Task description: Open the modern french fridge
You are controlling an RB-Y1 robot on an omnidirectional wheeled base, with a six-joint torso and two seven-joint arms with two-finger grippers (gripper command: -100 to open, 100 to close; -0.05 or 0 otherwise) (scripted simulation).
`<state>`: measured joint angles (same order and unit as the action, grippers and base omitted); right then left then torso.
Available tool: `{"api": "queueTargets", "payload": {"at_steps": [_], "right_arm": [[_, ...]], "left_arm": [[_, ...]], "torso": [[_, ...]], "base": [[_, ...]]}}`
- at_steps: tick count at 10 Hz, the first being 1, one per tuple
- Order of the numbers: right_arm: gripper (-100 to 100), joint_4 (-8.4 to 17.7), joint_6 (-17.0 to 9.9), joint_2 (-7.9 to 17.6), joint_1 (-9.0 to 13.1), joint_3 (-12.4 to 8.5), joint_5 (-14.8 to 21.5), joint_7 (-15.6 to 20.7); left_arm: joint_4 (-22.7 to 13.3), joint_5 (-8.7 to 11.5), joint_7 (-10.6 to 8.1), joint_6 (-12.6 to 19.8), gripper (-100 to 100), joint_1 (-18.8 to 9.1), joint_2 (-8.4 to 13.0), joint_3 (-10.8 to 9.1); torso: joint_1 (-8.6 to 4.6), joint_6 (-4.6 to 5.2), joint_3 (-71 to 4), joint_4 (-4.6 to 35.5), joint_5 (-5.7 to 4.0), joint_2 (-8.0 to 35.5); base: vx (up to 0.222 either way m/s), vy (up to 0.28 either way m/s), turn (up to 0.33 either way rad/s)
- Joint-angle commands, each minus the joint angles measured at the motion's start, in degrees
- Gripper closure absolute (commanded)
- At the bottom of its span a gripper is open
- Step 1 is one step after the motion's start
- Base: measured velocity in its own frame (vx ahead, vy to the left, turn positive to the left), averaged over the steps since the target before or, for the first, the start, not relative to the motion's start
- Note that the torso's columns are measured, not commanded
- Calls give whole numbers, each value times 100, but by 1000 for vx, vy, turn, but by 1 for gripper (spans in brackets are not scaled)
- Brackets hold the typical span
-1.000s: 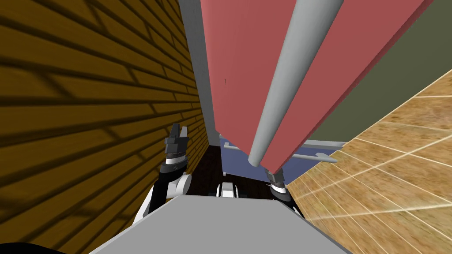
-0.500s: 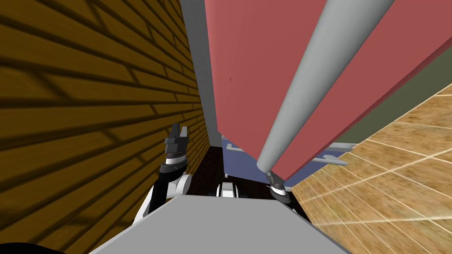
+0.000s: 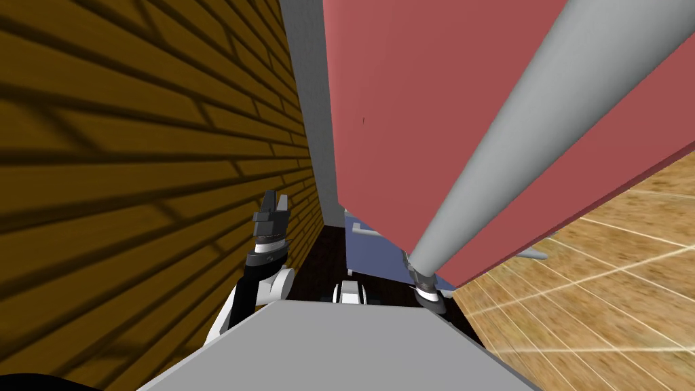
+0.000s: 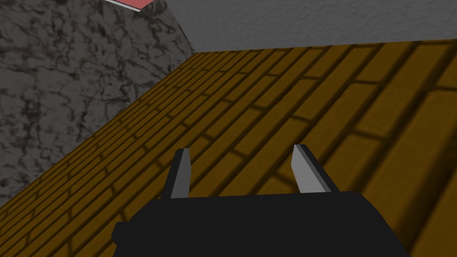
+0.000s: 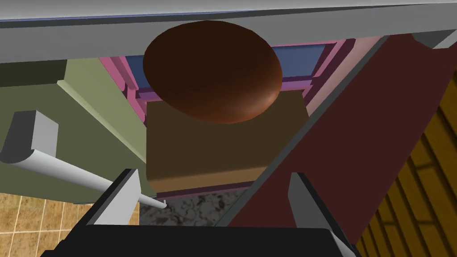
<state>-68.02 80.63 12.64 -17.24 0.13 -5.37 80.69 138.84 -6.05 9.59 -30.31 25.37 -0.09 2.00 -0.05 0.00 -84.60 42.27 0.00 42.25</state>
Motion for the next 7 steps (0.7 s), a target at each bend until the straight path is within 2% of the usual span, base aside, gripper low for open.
{"api": "queueTargets", "payload": {"at_steps": [1,3,4,6,7], "right_arm": [[-100,317,112,-23,87,-23,17,448],[-100,317,112,-23,87,-23,17,654],[-100,604,208,-38,183,-56,29,884],[-100,623,208,-38,183,-56,29,1164],[-100,901,289,-52,278,-95,41,1351]], "left_arm": [[0,0,0,0,0,0,0,0],[0,0,0,0,0,0,0,0],[0,0,0,0,0,0,0,0],[0,0,0,0,0,0,0,0],[0,0,0,0,0,0,0,0]], "torso": [[8,-1,0,0,0,-2],[-3,0,5,2,-1,7],[-10,0,10,4,-4,14],[20,-1,-2,-1,5,-4],[0,0,3,1,0,6]], "base": [[59,78,4],[25,28,-1],[46,71,12],[43,71,0],[52,80,13]]}}
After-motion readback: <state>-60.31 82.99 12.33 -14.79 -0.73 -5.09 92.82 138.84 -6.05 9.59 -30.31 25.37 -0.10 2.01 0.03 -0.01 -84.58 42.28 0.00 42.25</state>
